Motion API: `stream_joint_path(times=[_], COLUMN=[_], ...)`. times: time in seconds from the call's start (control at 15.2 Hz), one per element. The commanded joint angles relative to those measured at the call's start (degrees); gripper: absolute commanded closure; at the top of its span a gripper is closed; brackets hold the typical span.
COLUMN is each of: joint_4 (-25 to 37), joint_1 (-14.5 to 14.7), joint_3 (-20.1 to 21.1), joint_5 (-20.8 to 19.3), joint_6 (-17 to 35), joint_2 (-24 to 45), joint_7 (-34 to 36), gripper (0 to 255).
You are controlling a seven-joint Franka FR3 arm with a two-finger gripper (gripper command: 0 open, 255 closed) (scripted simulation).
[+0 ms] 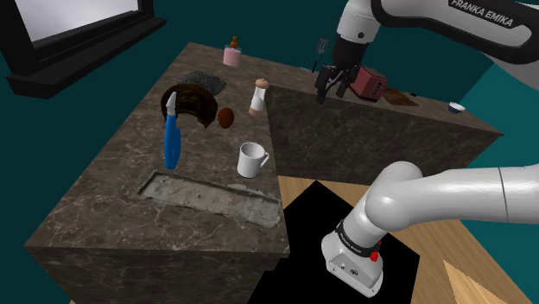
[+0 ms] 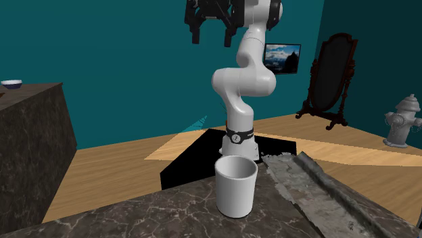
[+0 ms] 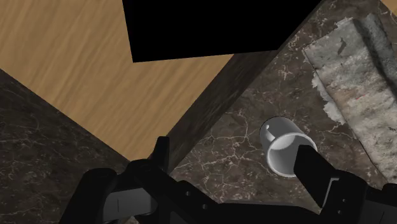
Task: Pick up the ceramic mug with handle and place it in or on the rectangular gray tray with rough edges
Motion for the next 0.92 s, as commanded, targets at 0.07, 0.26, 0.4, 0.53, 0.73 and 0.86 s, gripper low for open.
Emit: stream_joint_path(times=[0.07,0.26,0.4,0.53,0.73,0.86], joint_4=[-1.19,-4.39,-6.18,-7.7,-9.43,-10.22], joint_1=[0.29,1.2,1.81,2.4,3.28,3.82], joint_3=[0.46,1.89,2.87,3.89,5.44,6.51], joint_5=[0.45,1.74,2.54,3.3,4.3,4.86], joint_6=[1.72,6.95,10.52,14.13,19.61,23.27], joint_2=[0.57,2.72,4.54,6.67,10.45,13.34], joint_7=[0.5,1.95,2.87,3.77,5.11,5.99], gripper=[0,0,0,0,0,0])
